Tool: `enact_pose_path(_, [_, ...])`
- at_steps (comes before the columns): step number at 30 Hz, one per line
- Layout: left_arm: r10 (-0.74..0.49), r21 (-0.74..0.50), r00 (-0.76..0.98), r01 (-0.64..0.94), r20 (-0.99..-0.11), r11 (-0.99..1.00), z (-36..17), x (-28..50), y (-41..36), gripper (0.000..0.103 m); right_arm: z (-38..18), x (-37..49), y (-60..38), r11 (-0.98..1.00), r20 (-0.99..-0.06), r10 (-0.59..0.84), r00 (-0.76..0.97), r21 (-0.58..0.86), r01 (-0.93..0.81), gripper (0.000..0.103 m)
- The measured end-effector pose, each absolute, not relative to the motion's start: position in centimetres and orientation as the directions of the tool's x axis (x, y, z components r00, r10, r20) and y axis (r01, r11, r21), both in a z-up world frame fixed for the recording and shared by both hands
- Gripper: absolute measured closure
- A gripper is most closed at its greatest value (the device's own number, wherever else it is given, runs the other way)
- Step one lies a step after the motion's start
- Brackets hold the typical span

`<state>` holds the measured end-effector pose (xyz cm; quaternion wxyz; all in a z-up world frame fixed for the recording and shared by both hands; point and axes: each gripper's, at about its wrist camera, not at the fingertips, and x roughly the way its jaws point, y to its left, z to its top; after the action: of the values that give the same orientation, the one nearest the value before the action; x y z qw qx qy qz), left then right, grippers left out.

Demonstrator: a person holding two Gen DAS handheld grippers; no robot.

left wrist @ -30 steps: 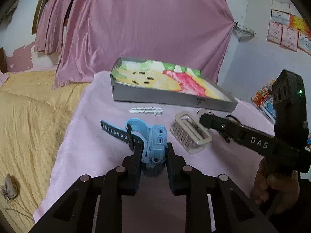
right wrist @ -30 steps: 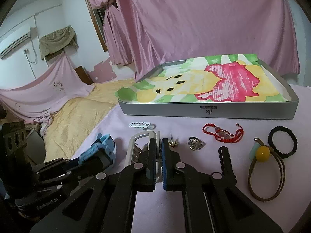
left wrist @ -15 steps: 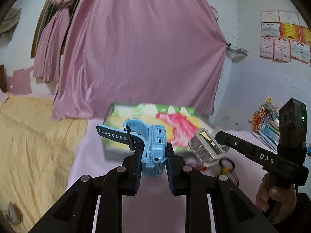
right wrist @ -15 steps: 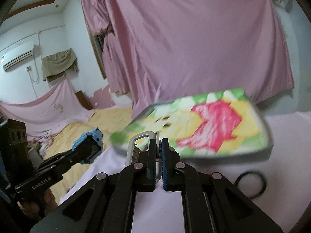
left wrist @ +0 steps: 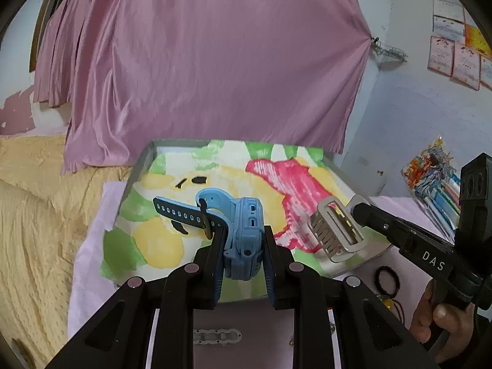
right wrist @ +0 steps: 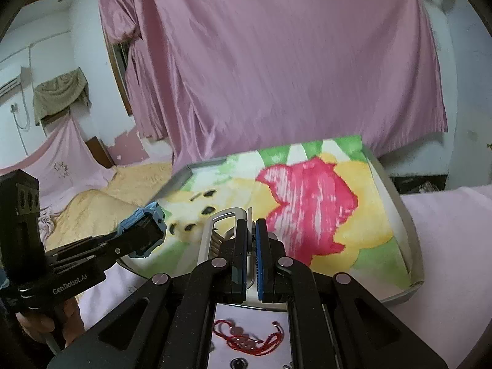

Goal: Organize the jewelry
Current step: 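Carry the smartwatch into the tray with the left tool while the right carries the strap holder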

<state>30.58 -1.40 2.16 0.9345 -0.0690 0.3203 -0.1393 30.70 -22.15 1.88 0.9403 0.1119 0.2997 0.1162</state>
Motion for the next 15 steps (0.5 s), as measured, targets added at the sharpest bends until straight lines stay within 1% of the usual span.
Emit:
enact_pose_path(4, [-0.300,-0.220,0.715,0.206,-0.631,0.953,1.1,31.3,-1.7,0.082,0.9,31.7,-21.8,0.947,-0.571,0.293,0.767,0.281,-0.153,0.098])
enact_pose_path(8, [-0.291,-0.216,0.689,0.196,-0.664,0.957,0.3,31.8,-1.8,0.080,0.1,32.2,-21.6,0.948,-0.590,0.297,0.751,0.279,-0.155,0.098])
enact_pose_path(11, [-0.294,-0.220,0.668,0.196,-0.684,0.956,-0.1,31.9,-2.1,0.074,-0.2,32.5,-21.5,0.948,-0.604,0.297,0.740,0.280,-0.152,0.098])
enact_pose_path(13, [-0.294,-0.218,0.670,0.198,-0.681,0.956,0.0,31.8,-2.2,0.067,-0.3,32.6,-21.6,0.948,-0.611,0.295,0.735,0.284,-0.145,0.098])
enact_pose_path(14, [-0.290,-0.214,0.675,0.195,-0.679,0.957,0.1,31.7,-2.2,0.062,-0.3,32.6,-21.7,0.947,-0.610,0.295,0.736,0.287,-0.142,0.098])
enact_pose_path(15, [-0.286,-0.214,0.681,0.191,-0.674,0.958,0.2,31.5,-2.1,0.059,-0.2,32.4,-21.9,0.946,-0.606,0.297,0.738,0.292,-0.141,0.097])
